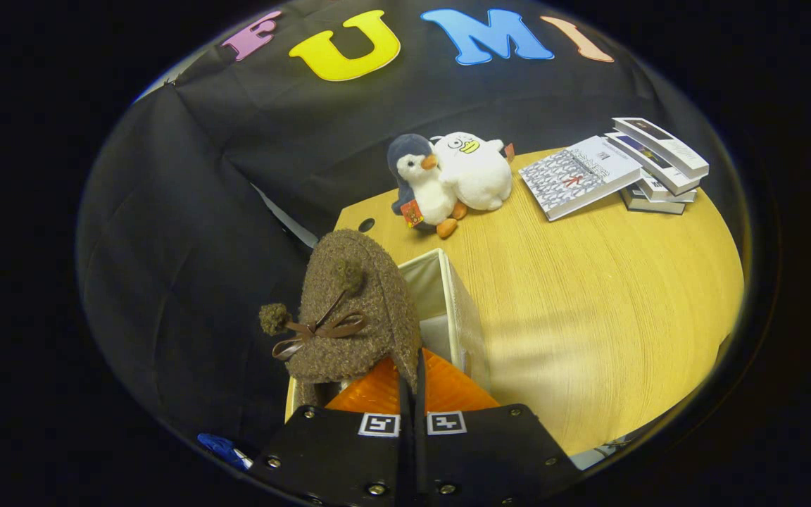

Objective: Open the storage box then place both shoes into the box .Put the left shoe in first, then the right shoe, with the right side of both shoes facing outward in a uniform manner.

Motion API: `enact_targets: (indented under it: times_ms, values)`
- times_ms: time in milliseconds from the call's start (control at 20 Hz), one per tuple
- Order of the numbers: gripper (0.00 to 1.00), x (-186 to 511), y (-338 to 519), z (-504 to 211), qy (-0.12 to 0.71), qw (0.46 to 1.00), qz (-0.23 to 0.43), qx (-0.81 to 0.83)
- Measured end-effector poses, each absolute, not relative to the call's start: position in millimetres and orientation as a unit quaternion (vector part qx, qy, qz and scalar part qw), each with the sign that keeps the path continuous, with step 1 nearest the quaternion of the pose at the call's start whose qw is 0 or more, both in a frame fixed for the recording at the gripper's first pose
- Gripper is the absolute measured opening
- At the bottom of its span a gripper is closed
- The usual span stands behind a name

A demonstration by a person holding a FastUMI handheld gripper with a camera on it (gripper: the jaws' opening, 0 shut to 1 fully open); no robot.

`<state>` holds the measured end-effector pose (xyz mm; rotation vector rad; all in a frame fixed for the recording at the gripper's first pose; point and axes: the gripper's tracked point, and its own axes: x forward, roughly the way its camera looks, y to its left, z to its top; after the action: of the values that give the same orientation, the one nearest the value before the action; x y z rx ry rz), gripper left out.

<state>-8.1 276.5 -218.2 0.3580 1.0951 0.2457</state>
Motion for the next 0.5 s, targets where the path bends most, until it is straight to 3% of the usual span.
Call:
enact_targets:
  times_ms: [500]
  values:
    - [0.01, -12, 280, -247, 0.514, 0.847, 0.076, 0.11]
